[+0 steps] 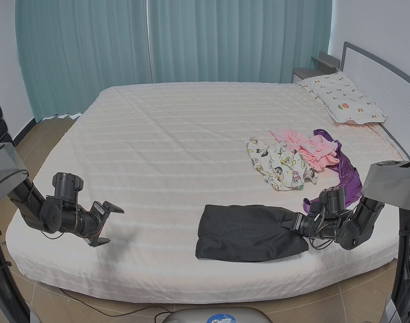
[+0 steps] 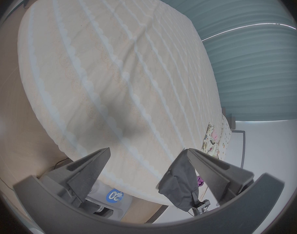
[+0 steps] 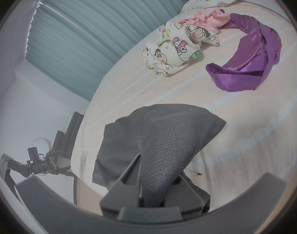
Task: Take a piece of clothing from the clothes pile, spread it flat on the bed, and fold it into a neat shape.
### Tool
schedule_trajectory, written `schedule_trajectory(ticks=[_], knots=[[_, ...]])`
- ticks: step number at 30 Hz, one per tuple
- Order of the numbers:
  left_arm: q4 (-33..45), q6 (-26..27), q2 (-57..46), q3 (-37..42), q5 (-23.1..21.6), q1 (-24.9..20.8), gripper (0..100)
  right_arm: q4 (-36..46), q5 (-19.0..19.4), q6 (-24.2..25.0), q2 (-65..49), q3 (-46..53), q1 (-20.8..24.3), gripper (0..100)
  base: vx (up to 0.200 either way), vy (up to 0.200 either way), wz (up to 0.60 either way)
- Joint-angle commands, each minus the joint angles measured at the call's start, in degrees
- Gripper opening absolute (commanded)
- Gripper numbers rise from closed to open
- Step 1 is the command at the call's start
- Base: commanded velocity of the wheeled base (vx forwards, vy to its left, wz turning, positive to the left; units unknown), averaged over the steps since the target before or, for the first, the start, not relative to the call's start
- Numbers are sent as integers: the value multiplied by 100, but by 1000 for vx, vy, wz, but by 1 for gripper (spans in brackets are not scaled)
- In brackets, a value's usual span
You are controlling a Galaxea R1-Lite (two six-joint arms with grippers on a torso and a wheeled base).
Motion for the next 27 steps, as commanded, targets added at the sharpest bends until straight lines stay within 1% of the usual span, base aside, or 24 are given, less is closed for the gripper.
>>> schedule_trajectory(ticks=[1,27], knots=[[-3,0,9,-1,3,5,100,-4,1,1,15,-2,-13,0,0,-200,0],[-3,9,9,-1,3,5,100,22,1,-8,-11,34,-39,0,0,-200,0]])
